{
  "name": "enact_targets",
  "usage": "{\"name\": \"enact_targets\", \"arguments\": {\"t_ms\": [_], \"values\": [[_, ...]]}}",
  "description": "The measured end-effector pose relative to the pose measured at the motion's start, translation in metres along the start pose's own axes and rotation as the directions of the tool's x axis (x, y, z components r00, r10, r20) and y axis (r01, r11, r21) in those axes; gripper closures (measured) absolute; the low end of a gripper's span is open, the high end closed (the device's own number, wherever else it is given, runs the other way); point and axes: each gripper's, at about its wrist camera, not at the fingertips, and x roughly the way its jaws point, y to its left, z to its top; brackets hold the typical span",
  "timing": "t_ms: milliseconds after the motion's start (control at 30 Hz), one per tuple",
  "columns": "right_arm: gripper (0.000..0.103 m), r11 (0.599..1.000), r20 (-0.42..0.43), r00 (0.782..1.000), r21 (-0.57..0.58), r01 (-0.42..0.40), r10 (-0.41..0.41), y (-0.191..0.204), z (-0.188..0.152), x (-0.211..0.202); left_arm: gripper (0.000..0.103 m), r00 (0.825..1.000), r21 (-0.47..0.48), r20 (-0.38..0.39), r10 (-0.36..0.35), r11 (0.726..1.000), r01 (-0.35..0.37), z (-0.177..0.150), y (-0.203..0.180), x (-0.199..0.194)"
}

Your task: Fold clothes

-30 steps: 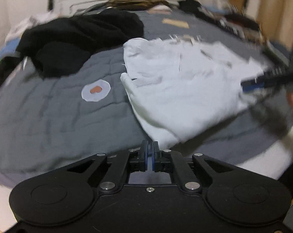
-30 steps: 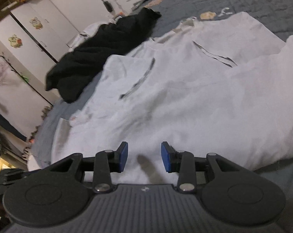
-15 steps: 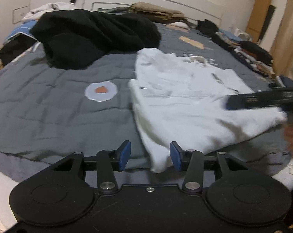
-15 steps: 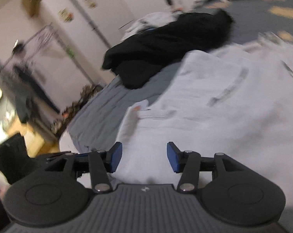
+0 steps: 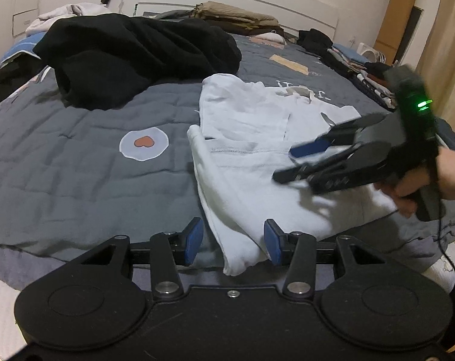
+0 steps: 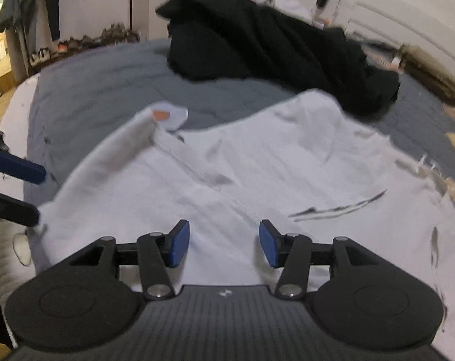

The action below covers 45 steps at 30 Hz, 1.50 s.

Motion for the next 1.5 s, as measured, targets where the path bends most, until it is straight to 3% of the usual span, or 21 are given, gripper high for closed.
{"name": "enact_targets", "arguments": {"t_ms": [67, 133, 167, 200, 333, 433, 700, 767, 867, 933, 1067, 1133, 1200, 1233, 1333, 1433, 1500], "values": [[0.055, 1.0, -0.008, 1.0, 0.019, -0.012, 0.012, -0.001, -0.004, 0.007, 0.058, 1.0, 0.005, 0.002, -0.004, 1.0, 0.004, 0.001, 0.0, 0.001], [0.071, 0.995, -0.001, 0.999, 0.08, -0.052, 0.052, -0.006, -0.004, 0.006, 0.058, 1.0, 0.008, -0.005, 0.006, 1.0, -0.006, 0.001, 0.001, 0.002], [0.096, 0.989, 0.009, 0.997, 0.131, -0.076, 0.075, -0.012, -0.004, 0.003, 0.058, 1.0, 0.008, -0.01, 0.012, 1.0, -0.011, 0.001, 0.001, 0.003], [0.098, 0.978, 0.022, 0.995, 0.184, -0.1, 0.097, -0.019, -0.003, 0.0, 0.058, 1.0, 0.007, -0.014, 0.017, 1.0, -0.017, 0.001, 0.002, 0.003], [0.099, 0.94, 0.129, 0.987, 0.314, -0.133, 0.097, -0.041, -0.004, -0.02, 0.058, 1.0, 0.002, -0.018, 0.016, 1.0, -0.016, 0.001, 0.003, 0.003], [0.1, 0.929, 0.194, 0.981, 0.357, -0.091, 0.021, -0.056, -0.002, -0.039, 0.058, 1.0, 0.012, -0.016, 0.006, 1.0, -0.006, 0.001, 0.0, 0.003], [0.1, 0.928, 0.207, 0.978, 0.363, -0.082, 0.006, -0.065, -0.015, -0.055, 0.056, 0.999, -0.008, 0.035, 0.015, 1.0, -0.015, 0.009, -0.001, 0.006], [0.1, 0.928, 0.204, 0.979, 0.365, -0.072, -0.004, -0.065, -0.018, -0.055, 0.055, 1.0, 0.04, 0.025, 0.017, 0.999, -0.018, 0.009, -0.006, 0.011], [0.099, 0.921, 0.211, 0.977, 0.381, -0.075, -0.008, -0.067, -0.018, -0.059, 0.055, 0.999, 0.197, 0.005, 0.051, 0.979, -0.051, 0.004, -0.024, 0.023], [0.096, 0.924, 0.201, 0.98, 0.374, -0.076, -0.001, -0.064, -0.016, -0.059, 0.055, 0.994, 0.348, 0.019, 0.105, 0.932, -0.105, -0.003, -0.038, 0.029], [0.093, 0.925, 0.188, 0.982, 0.368, -0.096, 0.028, -0.056, -0.02, -0.075, 0.055, 0.973, 0.573, 0.107, 0.204, 0.787, -0.228, -0.024, -0.06, 0.021], [0.086, 0.91, 0.205, 0.977, 0.392, -0.134, 0.056, -0.054, -0.027, -0.087, 0.055, 0.958, 0.652, 0.165, 0.232, 0.703, -0.283, -0.035, -0.07, 0.015], [0.067, 0.888, 0.222, 0.971, 0.424, -0.178, 0.088, -0.049, -0.038, -0.097, 0.055, 0.947, 0.723, 0.218, 0.235, 0.612, -0.319, -0.046, -0.08, 0.012], [0.065, 0.876, 0.232, 0.967, 0.438, -0.202, 0.107, -0.045, -0.043, -0.1, 0.055, 0.941, 0.755, 0.245, 0.234, 0.563, -0.337, -0.051, -0.085, 0.01], [0.061, 0.833, 0.246, 0.955, 0.484, -0.27, 0.167, -0.034, -0.058, -0.098, 0.054, 0.936, 0.865, 0.258, 0.238, 0.375, -0.334, -0.071, -0.1, 0.021], [0.059, 0.821, 0.234, 0.956, 0.501, -0.275, 0.178, -0.03, -0.066, -0.089, 0.054, 0.925, 0.899, 0.279, 0.258, 0.268, -0.346, -0.079, -0.104, 0.038], [0.058, 0.823, 0.228, 0.958, 0.501, -0.268, 0.174, -0.03, -0.071, -0.083, 0.054, 0.919, 0.913, 0.285, 0.273, 0.214, -0.346, -0.082, -0.104, 0.048]]}}
